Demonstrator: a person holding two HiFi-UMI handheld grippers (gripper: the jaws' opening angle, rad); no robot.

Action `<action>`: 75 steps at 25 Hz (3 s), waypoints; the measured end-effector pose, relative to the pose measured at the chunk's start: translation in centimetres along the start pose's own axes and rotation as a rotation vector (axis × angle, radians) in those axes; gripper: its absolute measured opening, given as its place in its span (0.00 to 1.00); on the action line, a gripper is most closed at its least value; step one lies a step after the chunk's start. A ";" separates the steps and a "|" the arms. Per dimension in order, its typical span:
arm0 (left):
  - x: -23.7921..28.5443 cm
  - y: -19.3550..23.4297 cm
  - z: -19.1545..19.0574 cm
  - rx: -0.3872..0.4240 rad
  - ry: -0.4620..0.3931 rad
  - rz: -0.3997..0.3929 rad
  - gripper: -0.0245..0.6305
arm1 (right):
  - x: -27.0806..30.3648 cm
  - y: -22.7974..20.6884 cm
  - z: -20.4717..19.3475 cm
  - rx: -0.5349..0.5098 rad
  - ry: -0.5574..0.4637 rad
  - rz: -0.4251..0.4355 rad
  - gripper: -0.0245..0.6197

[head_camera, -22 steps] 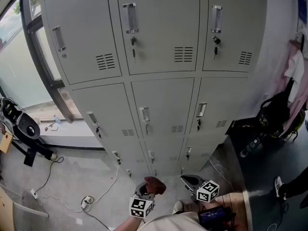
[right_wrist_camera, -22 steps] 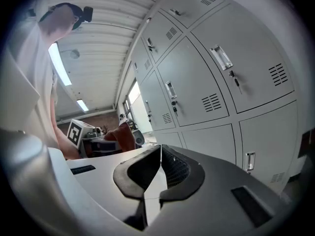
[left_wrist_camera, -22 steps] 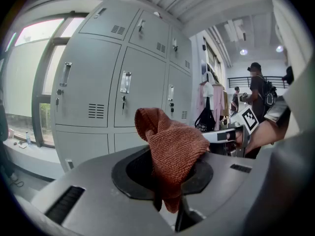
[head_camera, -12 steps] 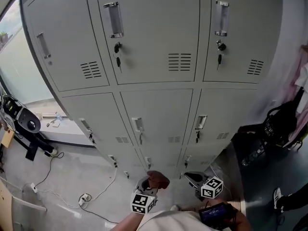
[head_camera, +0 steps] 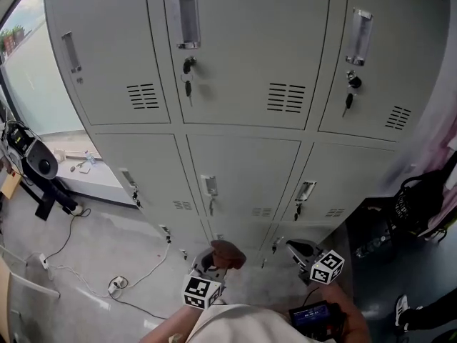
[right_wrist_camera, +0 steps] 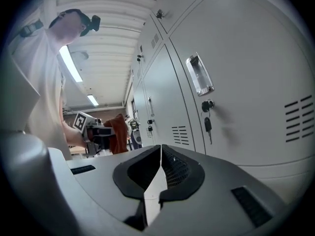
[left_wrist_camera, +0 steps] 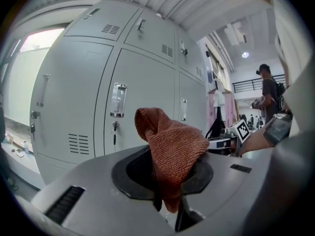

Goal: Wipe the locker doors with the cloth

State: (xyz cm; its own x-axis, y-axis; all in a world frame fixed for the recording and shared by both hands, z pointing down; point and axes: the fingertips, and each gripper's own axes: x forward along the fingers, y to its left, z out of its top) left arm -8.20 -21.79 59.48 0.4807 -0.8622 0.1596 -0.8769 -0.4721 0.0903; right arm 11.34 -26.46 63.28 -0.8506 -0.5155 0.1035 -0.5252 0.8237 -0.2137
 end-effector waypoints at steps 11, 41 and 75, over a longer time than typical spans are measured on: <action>1.5 1.7 14.0 0.140 -0.197 -0.081 0.15 | 0.9 2.3 14.6 -0.188 -0.150 0.060 0.07; 11.7 -8.1 38.8 1.275 -0.663 0.326 0.15 | 1.7 9.8 24.3 -0.437 -0.134 0.046 0.07; 3.8 6.3 40.8 1.013 -0.665 0.703 0.15 | 3.2 12.2 23.3 -0.430 -0.130 0.076 0.07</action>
State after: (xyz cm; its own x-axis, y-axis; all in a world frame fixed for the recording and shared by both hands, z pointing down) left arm -12.01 -35.48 20.56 0.1051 -0.7602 -0.6412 -0.6886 0.4096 -0.5984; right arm 2.77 -23.59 38.35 -0.8914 -0.4525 -0.0251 -0.4472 0.8694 0.2099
